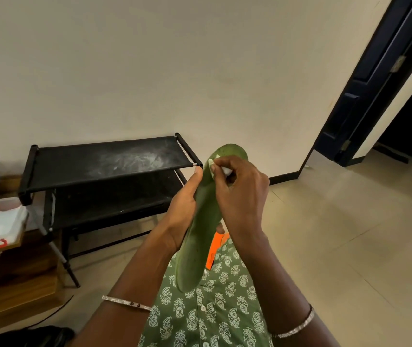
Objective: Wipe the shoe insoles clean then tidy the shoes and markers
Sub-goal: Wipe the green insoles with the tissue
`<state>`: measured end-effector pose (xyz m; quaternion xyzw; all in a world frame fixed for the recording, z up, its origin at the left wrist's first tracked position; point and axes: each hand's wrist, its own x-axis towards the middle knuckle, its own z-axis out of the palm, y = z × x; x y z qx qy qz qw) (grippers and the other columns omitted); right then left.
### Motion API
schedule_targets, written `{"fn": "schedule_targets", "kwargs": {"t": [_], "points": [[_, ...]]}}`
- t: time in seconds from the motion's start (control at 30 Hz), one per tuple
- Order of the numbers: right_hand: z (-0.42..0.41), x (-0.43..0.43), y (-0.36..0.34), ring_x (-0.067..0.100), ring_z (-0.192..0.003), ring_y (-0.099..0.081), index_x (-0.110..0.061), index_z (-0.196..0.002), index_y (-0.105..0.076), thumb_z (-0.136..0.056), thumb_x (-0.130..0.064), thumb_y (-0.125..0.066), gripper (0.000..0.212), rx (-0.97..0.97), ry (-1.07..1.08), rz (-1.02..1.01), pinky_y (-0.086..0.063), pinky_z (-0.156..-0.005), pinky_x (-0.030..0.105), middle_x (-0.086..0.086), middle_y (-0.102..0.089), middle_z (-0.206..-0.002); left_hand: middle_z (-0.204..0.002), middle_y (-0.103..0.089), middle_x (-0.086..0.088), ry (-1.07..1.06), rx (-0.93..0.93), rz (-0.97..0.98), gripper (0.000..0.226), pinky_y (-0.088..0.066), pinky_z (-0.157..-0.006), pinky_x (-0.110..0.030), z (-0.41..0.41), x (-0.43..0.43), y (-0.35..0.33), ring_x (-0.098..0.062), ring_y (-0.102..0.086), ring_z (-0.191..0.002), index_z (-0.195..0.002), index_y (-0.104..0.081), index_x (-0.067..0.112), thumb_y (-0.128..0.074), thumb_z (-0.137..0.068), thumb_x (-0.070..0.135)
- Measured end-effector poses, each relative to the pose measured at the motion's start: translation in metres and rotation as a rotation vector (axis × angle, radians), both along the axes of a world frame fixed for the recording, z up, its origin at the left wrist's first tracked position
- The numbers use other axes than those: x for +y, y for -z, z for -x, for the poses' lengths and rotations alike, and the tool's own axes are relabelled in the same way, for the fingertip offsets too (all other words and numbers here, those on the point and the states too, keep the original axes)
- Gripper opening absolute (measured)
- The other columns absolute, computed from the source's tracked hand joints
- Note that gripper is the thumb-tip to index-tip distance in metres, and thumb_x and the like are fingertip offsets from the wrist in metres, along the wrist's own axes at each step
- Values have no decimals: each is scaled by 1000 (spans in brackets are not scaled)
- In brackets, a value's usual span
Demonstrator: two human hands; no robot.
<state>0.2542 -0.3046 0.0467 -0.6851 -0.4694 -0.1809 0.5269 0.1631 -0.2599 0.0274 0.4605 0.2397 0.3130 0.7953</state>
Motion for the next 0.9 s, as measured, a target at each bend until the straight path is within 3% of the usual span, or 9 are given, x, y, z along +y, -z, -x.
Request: {"fn": "schedule_targets", "kwargs": {"t": [0.13, 0.27, 0.4, 0.57, 0.73, 0.9], "points": [[11, -9, 9, 6, -73, -63, -16, -94, -76, -88, -15, -73, 6, -16, -47, 9, -52, -66, 19, -5, -73, -86, -108, -75, -12, -39, 5, -20, 54, -56, -89, -28, 1, 0, 0, -21, -71, -105, -117, -70, 8, -34, -105, 47], [26, -19, 23, 7, -77, -63, -15, -97, -75, -88, -12, -73, 11, -29, -108, 59, -54, -68, 25, -4, -72, -89, -109, -72, -19, -4, -8, 54, 67, -53, -99, -36, 1, 2, 0, -26, -69, -105, -119, -66, -3, -36, -102, 54], [12, -13, 14, 6, -75, -63, -14, -94, -76, -86, -13, -75, 8, -37, -79, 25, -52, -68, 20, -2, -73, -88, -104, -74, -17, -23, -29, 40, 57, -59, -85, -27, 0, 0, 0, -22, -73, -98, -115, -69, 1, -35, -105, 47], [2, -2, 5, 10, -73, -63, -12, -94, -77, -88, -14, -72, 7, -57, 27, 18, -47, -66, 16, -1, -71, -88, -112, -74, -11, 7, -1, 7, 51, -59, -81, -24, -1, -2, -1, -20, -72, -104, -123, -68, 11, -35, -106, 45], [23, -14, 19, 9, -71, -59, -11, -93, -76, -88, -9, -71, 8, -59, -44, 55, -46, -64, 18, -1, -68, -85, -101, -75, -11, -9, 0, 22, 59, -58, -85, -26, 1, 0, 0, -19, -72, -97, -116, -68, 4, -34, -104, 50], [19, -16, 20, 10, -71, -60, -13, -91, -77, -86, -11, -73, 7, -69, -78, 73, -50, -63, 24, -1, -68, -83, -109, -72, -17, 18, -41, 96, 61, -57, -92, -32, 2, 0, -2, -24, -70, -103, -123, -65, -1, -37, -103, 50]]}}
